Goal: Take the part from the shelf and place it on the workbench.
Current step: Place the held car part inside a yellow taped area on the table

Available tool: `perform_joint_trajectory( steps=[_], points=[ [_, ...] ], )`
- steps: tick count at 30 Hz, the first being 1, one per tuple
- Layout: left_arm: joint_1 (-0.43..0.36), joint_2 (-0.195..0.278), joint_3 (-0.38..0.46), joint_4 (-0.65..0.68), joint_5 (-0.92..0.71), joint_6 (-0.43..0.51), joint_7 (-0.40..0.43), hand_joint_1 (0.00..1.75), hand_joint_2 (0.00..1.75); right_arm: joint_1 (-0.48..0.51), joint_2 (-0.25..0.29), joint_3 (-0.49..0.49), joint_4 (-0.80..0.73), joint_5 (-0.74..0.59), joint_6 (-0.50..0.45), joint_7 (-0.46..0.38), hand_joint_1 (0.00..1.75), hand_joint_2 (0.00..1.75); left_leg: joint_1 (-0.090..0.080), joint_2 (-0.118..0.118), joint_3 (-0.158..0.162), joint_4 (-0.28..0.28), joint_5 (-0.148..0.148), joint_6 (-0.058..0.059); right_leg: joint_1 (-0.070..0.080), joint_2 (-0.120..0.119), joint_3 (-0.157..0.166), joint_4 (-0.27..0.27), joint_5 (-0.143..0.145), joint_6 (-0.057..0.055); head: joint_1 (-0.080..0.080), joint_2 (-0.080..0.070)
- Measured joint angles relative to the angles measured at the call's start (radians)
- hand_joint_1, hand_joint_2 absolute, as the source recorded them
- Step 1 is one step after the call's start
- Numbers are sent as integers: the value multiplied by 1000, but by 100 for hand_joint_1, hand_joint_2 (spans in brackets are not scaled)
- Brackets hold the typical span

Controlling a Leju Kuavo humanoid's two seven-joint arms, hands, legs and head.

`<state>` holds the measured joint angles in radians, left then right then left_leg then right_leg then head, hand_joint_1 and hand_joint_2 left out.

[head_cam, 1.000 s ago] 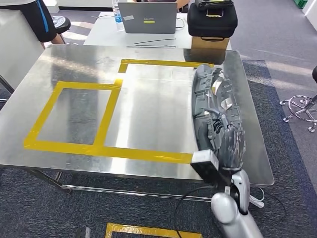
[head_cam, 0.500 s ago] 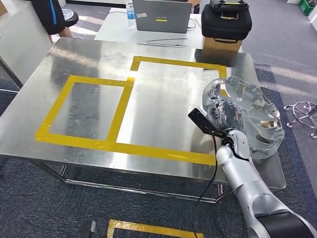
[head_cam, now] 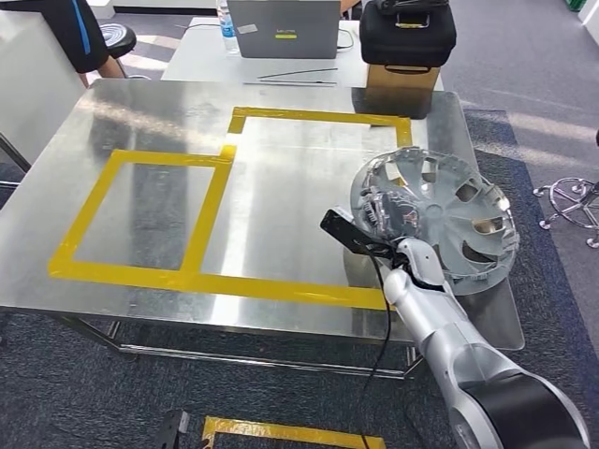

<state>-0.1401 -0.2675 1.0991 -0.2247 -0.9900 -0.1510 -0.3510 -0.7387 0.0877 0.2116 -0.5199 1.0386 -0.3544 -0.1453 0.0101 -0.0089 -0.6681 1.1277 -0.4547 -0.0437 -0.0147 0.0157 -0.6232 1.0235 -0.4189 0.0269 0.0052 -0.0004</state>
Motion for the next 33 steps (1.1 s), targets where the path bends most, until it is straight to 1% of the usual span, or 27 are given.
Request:
perform_joint_trajectory(
  steps=[1, 2, 3, 6, 7, 8, 10, 11, 12, 13, 15, 16, 17, 18, 20, 21, 22, 23, 25, 26, 27, 28, 29, 30, 31, 32, 33],
  points=[
    [-3, -1, -4, 0, -2, -2, 3, 0, 175, -10, 17, 11, 14, 12, 16, 7, 175, 175, 0, 2, 27, -59, 21, 3, 2, 3, -2, 3, -1, 4, 0, 0],
    [-7, -3, -8, 0, -4, -4, 6, 0, 175, -20, 35, 22, 28, 22, 32, 13, 175, 175, -1, 3, 43, -97, 31, 8, 4, 5, -4, 4, -1, 9, 0, 0],
    [-10, -5, -12, 0, -5, -5, 9, 0, 175, -27, 53, 34, 42, 30, 46, 17, 175, 175, -2, 3, 50, -114, 29, 13, 5, 6, -6, 5, -1, 14, -1, 0],
    [-13, -10, -21, 0, -9, -7, 16, 0, 175, -34, 105, 64, 74, 43, 78, 21, 175, 175, -1, 1, 50, -119, 30, 33, 5, 2, -13, 10, -8, 27, 0, 0],
    [-14, -12, -22, 0, -11, -7, 18, 0, 175, -37, 121, 73, 82, 47, 87, 22, 175, 175, 1, 1, 51, -121, 31, 39, 5, -1, -25, 34, -25, 31, 3, 0],
    [-14, -13, -23, 0, -12, -7, 20, 0, 175, -41, 136, 81, 90, 49, 96, 23, 175, 175, 2, 1, 51, -122, 32, 43, 5, -4, -47, 81, -51, 33, 5, 0],
    [-15, -15, -25, 0, -14, -7, 22, 0, 175, -48, 161, 97, 107, 56, 118, 25, 175, 175, 0, 1, 51, -121, 31, 48, 5, -7, -109, 218, -112, 35, 10, 0],
    [-14, -15, -26, 0, -14, -7, 23, 0, 175, -50, 172, 104, 114, 59, 129, 25, 175, 175, -1, 1, 52, -121, 30, 49, 5, -7, -135, 272, -128, 35, 10, 0],
    [-14, -16, -26, 0, -14, -7, 24, 0, 175, -51, 183, 112, 121, 63, 140, 26, 175, 175, -1, 0, 52, -121, 30, 49, 5, -7, -146, 292, -126, 34, 11, 0],
    [-14, -16, -27, 0, -14, -7, 25, 0, 175, -51, 193, 119, 126, 67, 148, 26, 175, 175, -1, -1, 54, -121, 29, 49, 5, -7, -138, 271, -105, 32, 11, 0],
    [-15, -17, -29, 0, -13, -7, 27, 0, 175, -55, 213, 135, 134, 74, 167, 27, 175, 175, -1, -2, 58, -121, 26, 45, 6, -7, -75, 142, -40, 26, 11, 0],
    [-15, -18, -32, 0, -13, -7, 28, 0, 175, -59, 221, 144, 137, 77, 176, 27, 175, 175, -3, -3, 59, -119, 25, 40, 6, -7, -41, 77, -18, 24, 11, 0],
    [-16, -18, -34, 0, -12, -7, 28, 0, 175, -61, 229, 153, 139, 79, 186, 27, 175, 175, -4, -3, 59, -119, 24, 35, 7, -6, -19, 34, -7, 21, 10, 0],
    [-16, -19, -37, 0, -12, -7, 29, 0, 175, -62, 234, 163, 142, 79, 195, 28, 175, 175, -5, -3, 58, -119, 25, 30, 9, -5, -9, 15, -7, 18, 10, 0],
    [-16, -20, -41, 0, -10, -7, 31, 0, 175, -61, 242, 183, 148, 77, 205, 31, 175, 175, -3, -2, 57, -123, 27, 18, 12, -4, -6, 11, -6, 9, 9, 0],
    [-17, -21, -42, 0, -9, -6, 31, 0, 175, -60, 245, 192, 151, 77, 208, 35, 175, 175, -1, -2, 56, -121, 24, 13, 11, -4, -5, 8, -4, 3, 9, 0],
    [-17, -22, -43, 0, -8, -6, 31, 0, 175, -61, 248, 202, 153, 79, 211, 40, 175, 175, 0, -1, 49, -104, 11, 7, 9, -4, -4, 5, -2, -3, 7, 0],
    [-17, -22, -44, 0, -7, -5, 31, 0, 175, -62, 250, 212, 156, 84, 215, 48, 175, 175, 0, -1, 31, -66, -13, 2, 6, -5, -2, 2, -1, -8, 5, 0],
    [-16, -21, -44, 0, -4, -4, 31, 0, 175, -62, 253, 235, 164, 100, 226, 68, 175, 175, 0, 0, -29, 60, -75, -6, 5, -6, -2, 1, -1, -13, 1, 0],
    [-15, -21, -44, 0, -3, -3, 32, 0, 175, -59, 253, 246, 170, 109, 230, 79, 175, 175, 1, 0, -57, 117, -94, -8, 5, -6, -2, 1, -1, -13, 1, 0],
    [-14, -20, -44, 0, -3, -2, 33, 0, 175, -56, 252, 255, 176, 114, 234, 89, 175, 175, 2, 0, -73, 147, -96, -10, 5, -6, -2, 1, -1, -13, 1, 0],
    [-13, -19, -44, 0, -2, -1, 34, 0, 175, -53, 250, 263, 181, 118, 236, 96, 175, 175, 2, 0, -71, 142, -80, -11, 4, -6, -1, 1, -1, -13, 1, 0],
    [-13, -18, -44, 0, -2, -1, 35, 0, 175, -52, 249, 270, 186, 120, 238, 101, 175, 175, 4, 1, -50, 99, -49, -11, 2, -5, -1, 2, -1, -11, 1, 0],
    [-13, -17, -44, 0, -1, 0, 35, 0, 175, -52, 247, 274, 189, 121, 238, 104, 175, 175, 6, 2, -16, 35, -14, -13, 2, -4, -1, 3, -1, -8, 0, 0],
    [-13, -17, -44, 1, -1, 0, 35, 0, 175, -54, 246, 277, 192, 121, 238, 106, 175, 175, 8, 4, 18, -30, 10, -15, 4, -3, -2, 6, -2, -3, -2, 0],
    [-13, -17, -44, 1, -1, 1, 35, 0, 175, -56, 244, 280, 194, 122, 238, 109, 175, 175, 11, 4, 41, -78, 23, -12, 7, -1, -5, 8, -2, 2, -4, 0],
    [-14, -18, -44, 1, -1, 3, 36, 0, 175, -58, 242, 283, 197, 124, 239, 113, 175, 175, 11, 4, 53, -104, 25, -8, 10, 0, -7, 9, -2, 7, -4, 0]
  ],
)
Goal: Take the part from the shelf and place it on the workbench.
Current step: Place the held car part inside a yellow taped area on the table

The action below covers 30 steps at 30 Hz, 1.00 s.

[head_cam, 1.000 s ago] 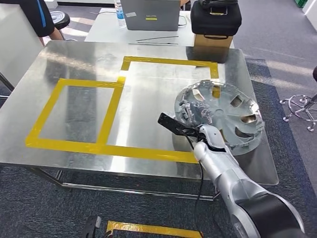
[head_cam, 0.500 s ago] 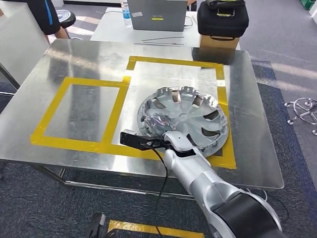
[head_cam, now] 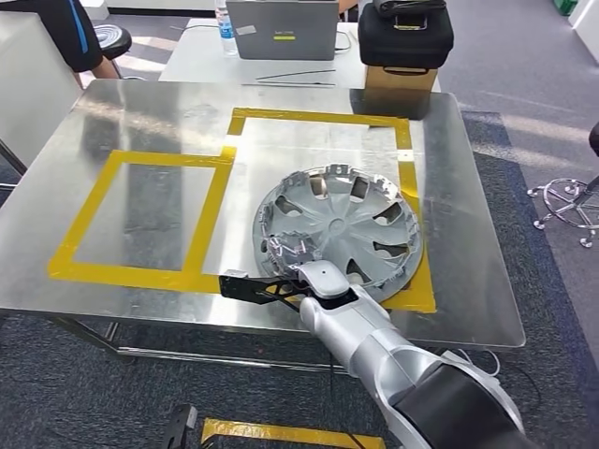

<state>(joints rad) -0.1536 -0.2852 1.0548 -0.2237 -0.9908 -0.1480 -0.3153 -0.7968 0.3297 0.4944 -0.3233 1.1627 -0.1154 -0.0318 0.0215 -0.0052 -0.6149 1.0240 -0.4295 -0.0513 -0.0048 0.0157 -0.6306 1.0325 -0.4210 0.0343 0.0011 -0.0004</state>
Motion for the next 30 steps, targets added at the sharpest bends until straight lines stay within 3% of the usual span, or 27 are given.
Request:
perform_joint_trajectory(
  steps=[2, 4, 6, 8, 9, 10, 11, 13, 15, 18, 20, 23, 24, 25, 26, 28, 30],
  points=[
    [1, 0, 0, 0, 1, 6, 1, 0, 175, -3, -4, 8, 4, 8, 4, 13, 175, 175, -1, -3, 0, -8, -4, 19, 1, 1, -2, -3, 3, 9, 2, 0],
    [3, 0, 0, 0, 12, 9, 2, 0, 175, -6, -9, 14, 7, 19, 8, 25, 87, 87, -1, -2, 0, -9, -1, 33, -2, -2, -9, 11, -10, 18, 5, 0],
    [2, 0, 1, 0, 26, 6, 4, 0, 175, -8, -13, 19, 10, 26, 12, 32, 0, 0, -1, -1, 0, -10, 0, 45, -2, -6, -52, 103, -61, 24, 10, 0],
    [2, 1, 1, 0, 28, 6, 8, 0, 175, -8, -17, 24, 13, 30, 13, 33, 0, 0, -4, -1, 0, -10, 0, 50, -2, -7, -116, 239, -118, 26, 13, 0],
    [3, 1, 1, 0, 27, 8, 9, 0, 175, -8, -18, 27, 15, 31, 14, 34, 0, 0, -5, -1, 1, -10, -1, 51, -2, -7, -136, 279, -127, 26, 13, 0],
    [3, 2, 1, 0, 27, 10, 9, 0, 175, -8, -18, 30, 16, 31, 14, 35, 0, 0, -6, -2, 1, -9, -1, 51, -2, -7, -138, 282, -116, 24, 14, 0],
    [3, 2, 1, 0, 30, 10, 6, 0, 175, -9, -19, 32, 16, 32, 15, 37, 0, 0, -6, -3, 2, -9, -1, 51, -2, -7, -120, 244, -90, 22, 14, 0],
    [2, 2, 1, 0, 36, 4, -2, 0, 175, -14, -19, 35, 17, 33, 17, 38, 0, 0, -8, -5, 4, -8, -3, 47, -1, -7, -51, 107, -29, 16, 14, 0],
    [2, 2, 1, 0, 40, -2, -8, 0, 175, -21, -19, 36, 17, 35, 18, 39, 0, 0, -11, -7, 3, -8, -3, 38, 0, -6, -5, 18, -5, 12, 13, 0],
    [2, 4, 1, 0, 42, -4, -11, 0, 175, -26, -22, 37, 17, 38, 18, 44, 0, 0, -9, -7, 2, -13, -1, 21, 2, -3, 0, 3, -4, -1, 12, 0],
    [2, 4, 1, 0, 42, -6, -12, 0, 175, -29, -24, 37, 17, 39, 17, 46, 0, 0, -8, -5, -12, 18, -26, 10, -2, -4, 4, -3, 0, -12, 10, 0],
    [3, 6, 1, 0, 43, -7, -12, 0, 175, -34, -26, 38, 17, 43, 10, 52, 0, 0, -7, -4, -94, 189, -110, 0, -5, -5, 5, -6, 1, -19, 5, 0],
    [5, 7, 1, 0, 43, -7, -13, 0, 175, -35, -28, 38, 17, 43, 2, 55, 0, 0, -7, -4, -119, 237, -123, -2, -5, -5, 5, -6, 1, -19, 5, 0],
    [5, 8, 1, 0, 45, -8, -13, 0, 175, -36, -30, 38, 16, 42, -13, 60, 0, 0, -7, -4, -129, 253, -117, -3, -6, -5, 6, -6, 1, -19, 5, 0],
    [6, 8, 1, 0, 46, -8, -14, 0, 175, -39, -33, 38, 16, 41, -33, 66, 0, 0, -6, -3, -120, 232, -93, -4, -7, -5, 6, -5, 1, -18, 5, 0],
    [7, 10, 1, 0, 49, -8, -16, 0, 175, -55, -39, 37, 13, 41, -90, 77, 0, 0, -2, 0, -62, 115, -27, -6, -8, -4, 7, -4, -1, -12, 5, 0],
    [7, 10, 1, 1, 51, -8, -19, 0, 175, -84, -48, 35, 9, 41, -141, 84, 0, 0, -1, 1, -15, 16, 3, -1, -5, -1, 1, 3, -2, -2, 3, 0]
  ],
)
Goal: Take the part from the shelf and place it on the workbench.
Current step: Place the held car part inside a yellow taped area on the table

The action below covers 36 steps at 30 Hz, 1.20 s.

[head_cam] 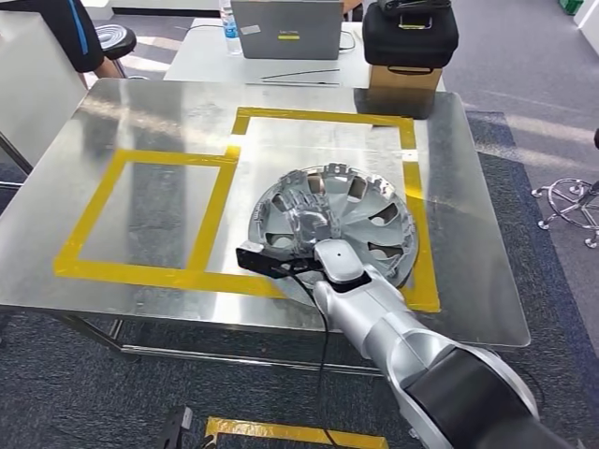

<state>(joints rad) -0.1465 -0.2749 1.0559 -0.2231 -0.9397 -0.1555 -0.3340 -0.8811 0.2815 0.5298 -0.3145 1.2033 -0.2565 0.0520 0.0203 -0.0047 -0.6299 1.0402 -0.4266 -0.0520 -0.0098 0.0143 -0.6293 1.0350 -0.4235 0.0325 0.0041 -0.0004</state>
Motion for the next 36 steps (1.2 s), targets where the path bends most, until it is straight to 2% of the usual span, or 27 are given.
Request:
perform_joint_trajectory(
  steps=[1, 3, 5, 6, 8, 9, 10, 11, 12, 14, 15, 17, 19, 20, 22, 24, 25, 26, 27, 29, 31, 34, 36],
  points=[
    [1, 0, 0, 0, 1, 0, -1, 0, 175, -14, -6, -1, -2, -2, -22, 2, 0, 0, -1, -1, 8, -19, 0, 6, 2, 1, -2, 1, 0, 5, -1, 0],
    [5, 0, 0, 0, 4, 1, -3, 0, 175, -33, -17, -5, -9, -8, -63, 3, 0, 0, -3, -3, 8, -21, -2, 23, 2, 0, -2, -3, 1, 14, 1, 0],
    [7, 0, 1, 0, 6, 2, -5, 0, 175, -46, -28, -12, -18, -13, -91, 3, 0, 0, -2, -3, 8, -23, 0, 38, 0, -4, -14, 22, -19, 23, 4, 0],
    [7, 0, 1, 0, 7, 2, -6, 0, 175, -54, -32, -15, -22, -15, -96, 3, 0, 0, -2, -3, 8, -23, 1, 43, 0, -5, -33, 63, -43, 26, 6, 0],
    [7, 0, 1, 0, 8, 3, -6, 0, 175, -65, -38, -22, -26, -21, -108, 0, 0, 0, -4, -3, 8, -23, 1, 50, 0, -6, -92, 192, -104, 28, 9, 0],
    [8, 0, 1, 0, 8, 5, -7, 0, 175, -65, -42, -27, -30, -33, -127, -8, 0, 0, -5, -3, 8, -23, 1, 51, 1, -6, -121, 251, -125, 27, 9, 0],
    [9, 0, 1, 0, 9, 7, -7, 0, 175, -64, -46, -35, -38, -53, -158, -24, 0, 0, -6, -4, 8, -23, 1, 52, 1, -6, -139, 284, -129, 26, 10, 0],
    [9, 0, 1, 0, 11, 10, -9, 0, 175, -63, -50, -48, -53, -82, -197, -47, 0, 0, -7, -5, 9, -22, 1, 52, 1, -6, -140, 280, -115, 23, 10, 0],
    [10, 0, 1, 0, 14, 12, -12, 0, 175, -63, -53, -66, -76, -116, -233, -78, 0, 0, -8, -6, 10, -22, 0, 52, 1, -6, -122, 239, -85, 20, 11, 0],
    [11, 0, 2, 0, 22, 14, -22, 0, 175, -61, -61, -112, -162, -206, -275, -152, 0, 0, -10, -7, 12, -21, -2, 48, 2, -6, -55, 102, -20, 15, 11, 0],
    [12, 0, 2, 0, 26, 15, -28, 0, 175, -51, -65, -136, -223, -259, -278, -188, 0, 0, -11, -8, 12, -21, -3, 44, 3, -6, -28, 49, -3, 13, 10, 0],
    [15, 1, 5, 0, 39, 15, -44, 0, 175, -1, -74, -178, -389, -380, -258, -244, 0, 0, -12, -10, 12, -23, -2, 34, 7, -5, -5, 7, -2, 10, 9, 0],
    [20, 1, 8, 0, 49, 14, -56, 0, 175, 74, -82, -207, -572, -483, -232, -276, 0, 0, -9, -10, 13, -25, -4, 24, 7, -4, -4, 2, 0, 3, 9, 0],
    [22, 2, 9, 0, 53, 14, -61, 0, 175, 110, -86, -217, -660, -525, -228, -295, 0, 0, -9, -9, 9, -16, -14, 18, 5, -5, -3, 0, 2, -3, 7, 0],
    [25, 3, 15, 0, 62, 14, -70, 0, 175, 192, -93, -232, -839, -610, -242, -360, 0, 0, -10, -6, -25, 60, -63, 9, 0, -7, 0, -4, 2, -12, 1, 0],
    [29, 4, 23, 0, 69, 15, -79, 0, 175, 301, -104, -241, -1033, -689, -263, -425, 0, 0, -10, -5, -84, 187, -122, 4, 0, -12, 3, -4, -1, -17, -2, 0],
    [32, 5, 27, 0, 72, 15, -82, 0, 175, 355, -110, -243, -1122, -716, -268, -443, 0, 0, -10, -4, -104, 230, -134, 3, 0, -15, 4, -4, -2, -19, -2, 0],
    [35, 6, 30, 0, 76, 16, -85, 0, 175, 401, -116, -246, -1200, -736, -271, -456, 0, 0, -9, -4, -110, 241, -127, 3, 0, -15, 4, -4, -3, -19, -3, 0],
    [37, 7, 33, 0, 84, 16, -88, 0, 175, 444, -122, -248, -1274, -753, -275, -473, 0, 0, -9, -3, -96, 214, -104, 3, -1, -14, 5, -4, -4, -18, -3, 0],
    [38, 8, 45, 0, 103, 14, -96, 0, 175, 525, -132, -250, -1408, -777, -290, -525, 0, 0, -8, -3, -30, 91, -43, 6, 0, -11, 8, -2, -7, -12, -4, 0],
    [37, 7, 59, 0, 120, 9, -105, 0, 175, 613, -143, -246, -1534, -782, -308, -583, 0, 0, -8, -5, 22, -6, -20, 14, 4, -10, 9, 0, -11, -2, -4, 0],
    [40, 6, 77, 0, 136, 0, -116, 0, 175, 743, -159, -217, -1688, -777, -335, -653, 0, 0, -9, -8, 33, -28, -22, 34, 4, -9, 11, -5, -11, 15, -1, 0],
    [40, 5, 83, 0, 138, -2, -120, 0, 175, 800, -167, -193, -1757, -767, -353, -679, 0, 0, -6, -7, 36, -31, -19, 46, 2, -9, -1, 25, -36, 25, 3, 0]
  ],
)
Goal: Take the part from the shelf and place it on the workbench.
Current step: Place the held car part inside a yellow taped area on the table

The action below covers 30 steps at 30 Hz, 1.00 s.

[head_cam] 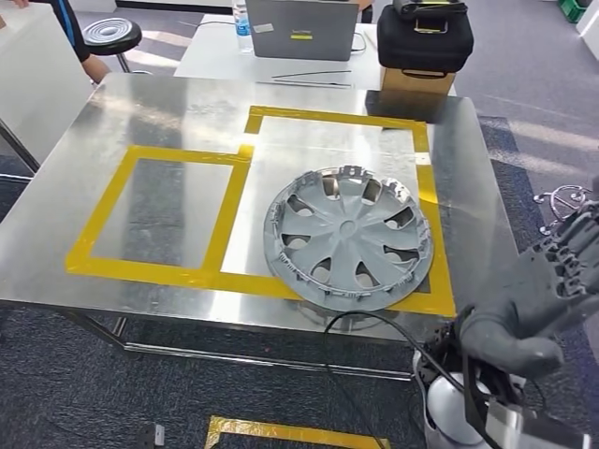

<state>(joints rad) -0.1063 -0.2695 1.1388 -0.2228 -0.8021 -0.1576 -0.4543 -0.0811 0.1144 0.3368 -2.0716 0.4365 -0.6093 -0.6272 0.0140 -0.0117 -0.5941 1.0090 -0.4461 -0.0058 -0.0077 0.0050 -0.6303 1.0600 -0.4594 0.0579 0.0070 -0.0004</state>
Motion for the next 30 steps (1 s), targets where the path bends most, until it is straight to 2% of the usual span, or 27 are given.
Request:
perform_joint_trajectory(
  steps=[1, 3, 4, 5, 6, 8, 9, 10, 11, 13, 15, 16, 18, 19, 20, 21, 22, 23, 25, 27, 29, 30],
  points=[
    [0, 0, 1, 0, -1, -1, -3, 0, 175, 27, -4, 13, -27, 11, -13, -14, 0, 0, 1, 1, 1, -1, 1, 5, -1, 0, -20, 47, -30, 4, 3, 0],
    [0, -1, 2, 0, -2, -4, -10, 0, 175, 84, -14, 46, -67, 41, -43, -44, 0, 0, 1, 1, 2, -1, 0, 10, -1, 0, -77, 183, -98, 8, 8, 0],
    [1, -1, 3, 0, -2, -5, -14, 0, 175, 112, -19, 66, -82, 56, -56, -55, 0, 0, 0, 1, 2, -1, -1, 10, -1, 0, -100, 238, -119, 10, 8, 0],
    [1, -1, 4, 0, 0, -7, -19, 0, 175, 136, -23, 84, -92, 67, -65, -59, 0, 0, 0, 1, 2, -1, -1, 10, -1, 0, -107, 257, -119, 10, 9, 0],
    [1, -1, 7, 0, 2, -10, -25, 0, 175, 155, -27, 98, -100, 75, -68, -57, 0, 0, 0, 1, 4, -1, -1, 10, -2, 0, -93, 235, -101, 10, 10, 0],
    [0, -2, 13, 0, 8, -16, -38, 0, 175, 189, -33, 118, -108, 91, -69, -43, 0, 0, 1, 0, 8, -1, -2, 6, -3, -1, -17, 101, -44, 9, 11, 0],
    [0, -2, 16, 0, 12, -18, -44, 0, 175, 206, -35, 124, -112, 99, -70, -35, 0, 0, -1, -1, 10, 1, -4, 1, -3, 0, 21, 36, -25, 6, 12, 0],
    [0, -2, 19, 0, 17, -19, -49, 0, 131, 224, -37, 129, -114, 107, -70, -28, 0, 0, -3, -2, 12, 1, -4, -5, -3, 1, 46, -7, -15, 3, 13, 0],
    [0, -2, 21, 0, 23, -20, -52, 0, 87, 241, -38, 134, -116, 112, -70, -21, 0, 0, -4, -2, 12, 1, -4, -11, -2, 3, 56, -25, -14, -3, 13, 0],
    [-1, -3, 27, 0, 35, -21, -56, 0, 0, 279, -38, 142, -118, 118, -70, -10, 0, 0, -3, -2, 13, -3, -1, -23, 1, 5, 55, -27, -10, -17, 12, 0],
    [-2, -4, 36, 0, 41, -21, -55, 0, 0, 312, -37, 143, -117, 121, -70, -2, 0, 0, -2, 0, 5, 16, -19, -34, -1, 4, 55, -31, -5, -31, 10, 0],
    [-3, -4, 39, 0, 41, -21, -53, 0, 0, 323, -37, 143, -115, 121, -70, 0, 0, 0, -2, 1, -11, 52, -44, -38, -3, 3, 56, -33, -3, -36, 8, 0],
    [-3, -4, 43, 0, 39, -21, -47, 0, 0, 338, -36, 144, -111, 117, -70, 1, 0, 0, -2, 2, -68, 177, -110, -42, -3, 2, 54, -34, -2, -42, 4, 0],
    [-2, -4, 44, 0, 38, -21, -43, 0, 0, 344, -36, 144, -109, 115, -70, 1, 0, 0, -2, 2, -95, 235, -133, -43, -2, 2, 52, -34, -1, -43, 3, 0],
    [-2, -4, 44, 0, 37, -21, -41, 0, 0, 349, -36, 144, -107, 113, -70, 1, 0, 0, -2, 2, -109, 266, -137, -43, -1, 2, 52, -34, -1, -43, 3, 0],
    [-2, -4, 44, 0, 37, -21, -40, 0, 0, 352, -35, 144, -106, 113, -70, 1, 0, 0, -3, 2, -104, 259, -123, -41, -1, 3, 52, -34, -1, -43, 3, 0],
    [-2, -4, 44, 0, 37, -21, -40, 0, 0, 353, -35, 144, -106, 113, -70, 0, 0, 0, -3, 2, -80, 215, -93, -39, -1, 3, 52, -33, -1, -43, 3, 0],
    [-2, -4, 45, 0, 37, -21, -39, 0, 0, 355, -35, 144, -106, 113, -70, 0, 0, 0, -3, 3, -44, 150, -59, -37, -1, 4, 53, -33, 0, -41, 3, 0],
    [-4, -5, 45, 0, 36, -21, -39, 0, 0, 358, -33, 144, -106, 113, -70, 0, 0, 0, -4, 4, 17, 30, -21, -30, 3, 5, 53, -31, -1, -34, 2, 0],
    [-5, -5, 45, 0, 36, -21, -39, 0, 0, 361, -32, 144, -106, 113, -70, 0, 0, 0, -7, 3, 33, -8, -18, -20, 6, 5, 51, -33, 1, -22, 3, 0],
    [-3, -6, 45, 0, 36, -21, -39, 0, 0, 362, -32, 144, -106, 113, -70, 0, 0, 0, -6, 3, 32, -11, -13, -7, 3, 5, 51, -36, 1, -11, 3, 0],
    [-3, -6, 45, 0, 36, -21, -39, 0, 0, 363, -32, 144, -106, 113, -70, 0, 0, 0, -4, 4, 32, -13, -11, -1, 3, 4, 45, -22, -10, -6, 6, 0]
  ],
)
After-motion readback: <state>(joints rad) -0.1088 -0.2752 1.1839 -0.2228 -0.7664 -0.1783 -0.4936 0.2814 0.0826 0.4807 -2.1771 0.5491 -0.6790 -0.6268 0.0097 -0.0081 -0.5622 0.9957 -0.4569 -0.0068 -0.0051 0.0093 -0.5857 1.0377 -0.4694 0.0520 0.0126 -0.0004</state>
